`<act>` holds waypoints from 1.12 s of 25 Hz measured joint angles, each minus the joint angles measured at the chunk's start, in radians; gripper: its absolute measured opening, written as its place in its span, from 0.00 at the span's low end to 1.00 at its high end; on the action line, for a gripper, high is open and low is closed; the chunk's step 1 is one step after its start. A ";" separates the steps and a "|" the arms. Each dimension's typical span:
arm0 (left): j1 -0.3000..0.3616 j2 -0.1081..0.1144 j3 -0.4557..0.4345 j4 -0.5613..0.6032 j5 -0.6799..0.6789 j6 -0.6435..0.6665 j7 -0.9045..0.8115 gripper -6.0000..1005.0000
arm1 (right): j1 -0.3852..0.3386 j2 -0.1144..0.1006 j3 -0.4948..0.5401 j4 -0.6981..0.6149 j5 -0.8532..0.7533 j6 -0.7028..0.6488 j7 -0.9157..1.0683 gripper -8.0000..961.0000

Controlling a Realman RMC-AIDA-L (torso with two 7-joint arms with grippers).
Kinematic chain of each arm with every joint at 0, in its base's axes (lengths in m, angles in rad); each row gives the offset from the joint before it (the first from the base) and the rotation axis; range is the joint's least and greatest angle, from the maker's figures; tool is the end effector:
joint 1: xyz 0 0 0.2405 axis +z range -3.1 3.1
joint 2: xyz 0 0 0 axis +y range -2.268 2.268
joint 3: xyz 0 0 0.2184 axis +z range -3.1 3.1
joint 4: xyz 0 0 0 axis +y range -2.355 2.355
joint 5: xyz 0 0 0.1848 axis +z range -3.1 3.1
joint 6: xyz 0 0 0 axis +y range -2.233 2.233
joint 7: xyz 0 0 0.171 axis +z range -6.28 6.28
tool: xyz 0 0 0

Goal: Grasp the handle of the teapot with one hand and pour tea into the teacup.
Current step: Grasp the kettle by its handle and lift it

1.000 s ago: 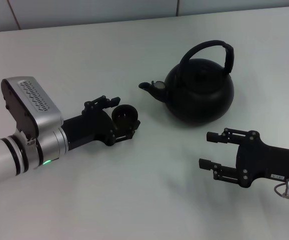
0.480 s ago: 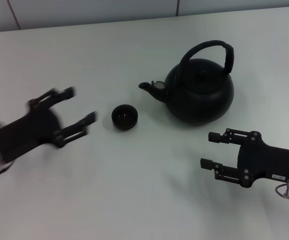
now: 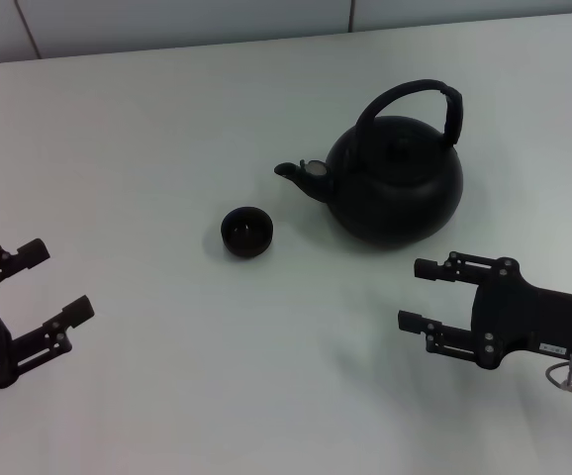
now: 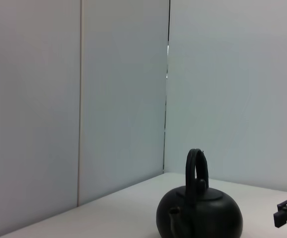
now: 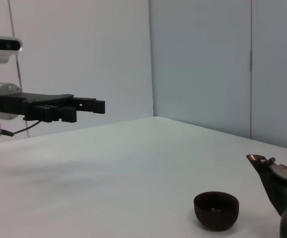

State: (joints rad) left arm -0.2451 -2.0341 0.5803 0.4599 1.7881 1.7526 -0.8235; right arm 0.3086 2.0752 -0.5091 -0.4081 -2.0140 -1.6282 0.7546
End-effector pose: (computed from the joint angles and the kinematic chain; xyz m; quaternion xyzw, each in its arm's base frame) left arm -0.2590 0.2266 0.0203 -0.8974 -0.1269 -0.3389 0.2524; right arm 0.2654 0.2271 -0.0208 -0.9288 0.1304 0.2721 0.2151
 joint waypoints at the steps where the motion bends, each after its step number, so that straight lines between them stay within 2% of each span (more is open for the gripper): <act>1: 0.001 0.001 0.000 0.000 0.001 0.000 0.000 0.80 | 0.001 0.000 0.000 0.000 0.000 0.001 0.000 0.67; 10: 0.002 0.003 0.007 0.005 0.046 -0.036 0.029 0.80 | 0.005 0.000 0.001 0.000 0.001 0.003 0.000 0.67; 15: -0.005 -0.009 0.007 0.015 0.156 -0.124 0.053 0.80 | 0.002 0.000 0.002 0.000 0.002 0.004 0.000 0.67; 23: -0.007 -0.018 0.001 0.017 0.165 -0.132 0.061 0.80 | 0.000 0.001 0.002 0.001 0.004 0.004 0.000 0.67; 26: -0.007 -0.018 0.000 0.017 0.161 -0.133 0.059 0.80 | -0.011 0.004 0.012 0.026 0.043 -0.003 -0.035 0.67; 28: -0.008 -0.019 -0.001 0.017 0.160 -0.133 0.056 0.80 | -0.025 0.006 0.026 0.090 0.117 -0.006 -0.115 0.67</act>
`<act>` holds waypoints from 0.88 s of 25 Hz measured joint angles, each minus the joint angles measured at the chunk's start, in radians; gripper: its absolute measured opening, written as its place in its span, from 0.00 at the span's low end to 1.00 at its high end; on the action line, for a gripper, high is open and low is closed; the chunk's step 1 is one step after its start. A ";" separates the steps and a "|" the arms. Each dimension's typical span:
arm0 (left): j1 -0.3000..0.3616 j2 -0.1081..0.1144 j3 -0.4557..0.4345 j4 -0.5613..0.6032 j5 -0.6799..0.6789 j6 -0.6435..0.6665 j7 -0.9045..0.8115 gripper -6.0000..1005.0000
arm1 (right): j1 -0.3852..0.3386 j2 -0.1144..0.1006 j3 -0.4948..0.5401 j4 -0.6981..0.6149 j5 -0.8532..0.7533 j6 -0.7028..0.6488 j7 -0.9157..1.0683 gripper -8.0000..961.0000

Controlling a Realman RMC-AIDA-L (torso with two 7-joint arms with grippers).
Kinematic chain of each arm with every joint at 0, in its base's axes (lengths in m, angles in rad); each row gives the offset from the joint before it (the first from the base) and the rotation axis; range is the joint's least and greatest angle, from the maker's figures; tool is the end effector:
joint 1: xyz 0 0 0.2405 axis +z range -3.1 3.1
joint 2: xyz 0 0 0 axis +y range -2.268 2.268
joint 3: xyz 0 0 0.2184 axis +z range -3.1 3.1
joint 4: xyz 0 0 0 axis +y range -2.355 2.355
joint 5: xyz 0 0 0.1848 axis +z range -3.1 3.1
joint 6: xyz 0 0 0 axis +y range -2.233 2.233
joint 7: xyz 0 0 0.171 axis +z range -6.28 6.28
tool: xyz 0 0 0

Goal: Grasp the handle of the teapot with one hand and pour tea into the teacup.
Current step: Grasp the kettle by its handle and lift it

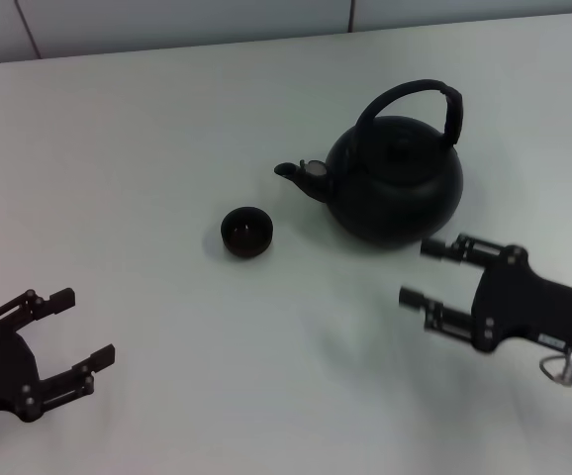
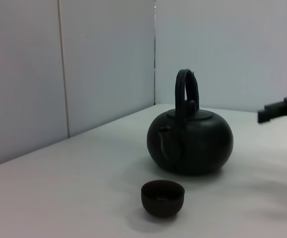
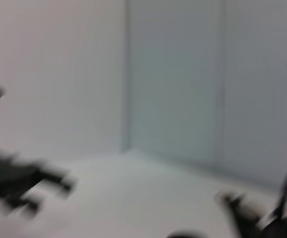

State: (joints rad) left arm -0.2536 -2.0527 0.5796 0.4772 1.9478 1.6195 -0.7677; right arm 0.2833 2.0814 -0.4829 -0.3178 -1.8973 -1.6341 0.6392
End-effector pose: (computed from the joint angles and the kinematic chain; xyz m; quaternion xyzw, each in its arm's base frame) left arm -0.2802 0.2241 -0.0051 -0.9317 -0.1252 -0.2456 0.2364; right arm 0.2612 0.2263 -0.0190 -0.9003 0.1254 0.3151 0.2727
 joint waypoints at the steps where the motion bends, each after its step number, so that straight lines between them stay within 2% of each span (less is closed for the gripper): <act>1: -0.001 0.000 0.000 0.000 0.000 0.000 -0.001 0.80 | -0.006 0.001 0.009 0.040 0.039 0.001 -0.043 0.67; 7: -0.013 -0.002 -0.001 0.000 -0.007 0.001 -0.004 0.80 | -0.030 0.005 0.181 0.428 0.362 0.048 -0.470 0.67; 11: -0.021 -0.004 -0.001 0.000 -0.007 0.000 -0.005 0.80 | -0.031 0.010 0.316 0.636 0.484 0.091 -0.681 0.67; 14: -0.024 -0.004 -0.001 0.000 -0.007 0.000 -0.004 0.80 | -0.031 0.011 0.358 0.690 0.501 0.110 -0.737 0.67; 22: -0.024 -0.005 -0.001 -0.002 -0.009 0.003 -0.004 0.80 | -0.003 0.007 0.353 0.686 0.500 0.131 -0.741 0.66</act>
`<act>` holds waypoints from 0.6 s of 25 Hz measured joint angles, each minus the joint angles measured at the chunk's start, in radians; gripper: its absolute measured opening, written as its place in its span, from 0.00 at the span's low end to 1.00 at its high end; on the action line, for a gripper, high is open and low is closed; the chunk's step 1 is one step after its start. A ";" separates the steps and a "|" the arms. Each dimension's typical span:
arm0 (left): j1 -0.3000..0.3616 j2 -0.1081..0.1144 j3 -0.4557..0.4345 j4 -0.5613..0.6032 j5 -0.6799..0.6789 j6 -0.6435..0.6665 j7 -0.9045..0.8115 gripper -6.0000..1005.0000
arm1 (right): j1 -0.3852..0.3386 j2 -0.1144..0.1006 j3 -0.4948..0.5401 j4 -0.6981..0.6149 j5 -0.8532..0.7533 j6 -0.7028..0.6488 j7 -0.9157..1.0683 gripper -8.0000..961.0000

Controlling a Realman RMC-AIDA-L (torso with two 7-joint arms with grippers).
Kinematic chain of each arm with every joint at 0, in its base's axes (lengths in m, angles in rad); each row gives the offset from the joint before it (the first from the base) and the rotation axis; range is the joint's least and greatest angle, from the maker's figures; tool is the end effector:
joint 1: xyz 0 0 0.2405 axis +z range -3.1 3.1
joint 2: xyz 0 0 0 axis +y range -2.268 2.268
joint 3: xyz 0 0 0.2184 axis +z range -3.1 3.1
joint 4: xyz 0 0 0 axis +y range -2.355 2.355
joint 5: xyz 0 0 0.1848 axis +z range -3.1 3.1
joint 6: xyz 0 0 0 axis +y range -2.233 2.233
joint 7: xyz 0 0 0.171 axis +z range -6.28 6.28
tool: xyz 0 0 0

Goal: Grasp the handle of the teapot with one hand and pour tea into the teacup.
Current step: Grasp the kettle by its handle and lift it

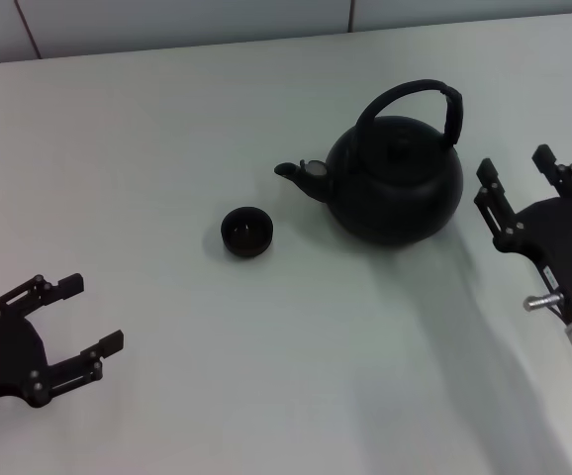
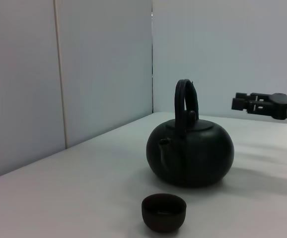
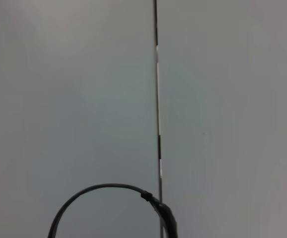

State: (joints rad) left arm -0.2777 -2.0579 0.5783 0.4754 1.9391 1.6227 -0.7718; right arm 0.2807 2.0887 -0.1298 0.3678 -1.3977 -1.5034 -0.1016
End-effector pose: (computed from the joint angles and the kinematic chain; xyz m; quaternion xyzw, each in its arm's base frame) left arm -0.2725 0.2311 -0.0059 -0.9307 -0.1168 -0.2553 0.2345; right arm 0.2688 0.2451 -0.0196 -0.6927 0.2183 0.3134 0.6118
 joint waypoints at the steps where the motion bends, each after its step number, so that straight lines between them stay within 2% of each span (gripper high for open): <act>1: 0.000 0.000 0.000 -0.001 0.000 0.000 0.000 0.80 | 0.009 -0.001 0.002 -0.002 0.000 0.011 0.000 0.66; 15: 0.001 -0.009 0.000 -0.019 -0.016 0.001 0.008 0.80 | 0.122 -0.003 0.013 -0.077 0.003 0.145 0.058 0.65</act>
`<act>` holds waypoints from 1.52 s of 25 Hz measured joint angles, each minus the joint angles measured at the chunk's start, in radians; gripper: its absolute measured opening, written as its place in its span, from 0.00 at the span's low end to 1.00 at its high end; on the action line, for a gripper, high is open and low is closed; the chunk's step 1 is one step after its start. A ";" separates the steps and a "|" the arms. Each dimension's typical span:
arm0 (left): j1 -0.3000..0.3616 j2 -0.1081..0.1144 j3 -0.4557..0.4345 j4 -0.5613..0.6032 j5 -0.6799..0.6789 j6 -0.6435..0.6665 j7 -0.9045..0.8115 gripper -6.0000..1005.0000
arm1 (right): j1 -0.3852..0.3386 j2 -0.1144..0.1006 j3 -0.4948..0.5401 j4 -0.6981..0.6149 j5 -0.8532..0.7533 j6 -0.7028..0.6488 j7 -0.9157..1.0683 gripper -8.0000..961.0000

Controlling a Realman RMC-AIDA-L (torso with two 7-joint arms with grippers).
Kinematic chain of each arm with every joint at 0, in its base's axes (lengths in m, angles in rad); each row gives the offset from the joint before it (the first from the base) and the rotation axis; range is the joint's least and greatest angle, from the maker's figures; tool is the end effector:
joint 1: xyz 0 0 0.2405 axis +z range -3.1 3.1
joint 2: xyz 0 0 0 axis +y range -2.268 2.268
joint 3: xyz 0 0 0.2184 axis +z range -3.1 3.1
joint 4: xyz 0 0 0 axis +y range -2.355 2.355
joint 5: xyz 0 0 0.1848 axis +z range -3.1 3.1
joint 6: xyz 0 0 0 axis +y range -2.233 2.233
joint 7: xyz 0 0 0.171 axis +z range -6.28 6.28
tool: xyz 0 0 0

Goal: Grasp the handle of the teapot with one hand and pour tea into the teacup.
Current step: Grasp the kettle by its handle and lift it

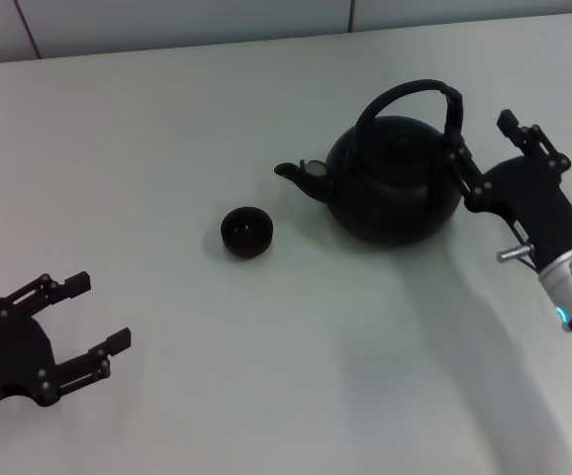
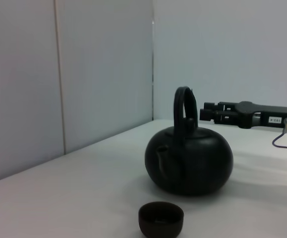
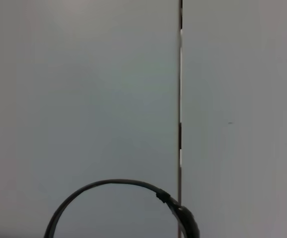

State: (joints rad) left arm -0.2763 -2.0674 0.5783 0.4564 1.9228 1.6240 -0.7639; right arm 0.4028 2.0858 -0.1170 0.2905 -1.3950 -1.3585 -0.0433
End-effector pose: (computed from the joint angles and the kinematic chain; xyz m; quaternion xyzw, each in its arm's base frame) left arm -0.2691 0.2298 -0.0100 -0.9260 -0.1219 -0.2681 0.2360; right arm 0.2639 0.2857 -0.0226 -0.7224 0.2101 0.2976 0.5878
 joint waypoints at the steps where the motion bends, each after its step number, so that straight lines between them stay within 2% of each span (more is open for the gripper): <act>1: 0.001 0.000 0.000 -0.002 -0.005 0.000 0.000 0.80 | 0.006 0.000 0.000 -0.002 0.000 0.005 0.000 0.64; 9: 0.005 0.001 0.000 -0.002 -0.021 0.000 0.002 0.80 | 0.052 0.000 0.004 -0.038 0.003 0.062 0.029 0.61; 26: 0.003 0.001 0.000 -0.002 -0.033 0.000 0.000 0.80 | 0.068 0.001 0.008 -0.040 -0.011 0.093 0.035 0.54; 32: 0.008 0.001 0.000 -0.002 -0.033 0.001 0.000 0.80 | 0.074 0.001 0.009 -0.040 -0.012 0.101 0.037 0.29; 38: 0.009 0.000 0.000 -0.002 -0.033 0.002 0.000 0.80 | 0.076 0.000 0.011 -0.040 -0.012 0.095 0.038 0.14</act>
State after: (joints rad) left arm -0.2669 -2.0671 0.5783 0.4540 1.8896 1.6260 -0.7639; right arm 0.4783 2.0859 -0.1064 0.2505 -1.4068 -1.2634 -0.0057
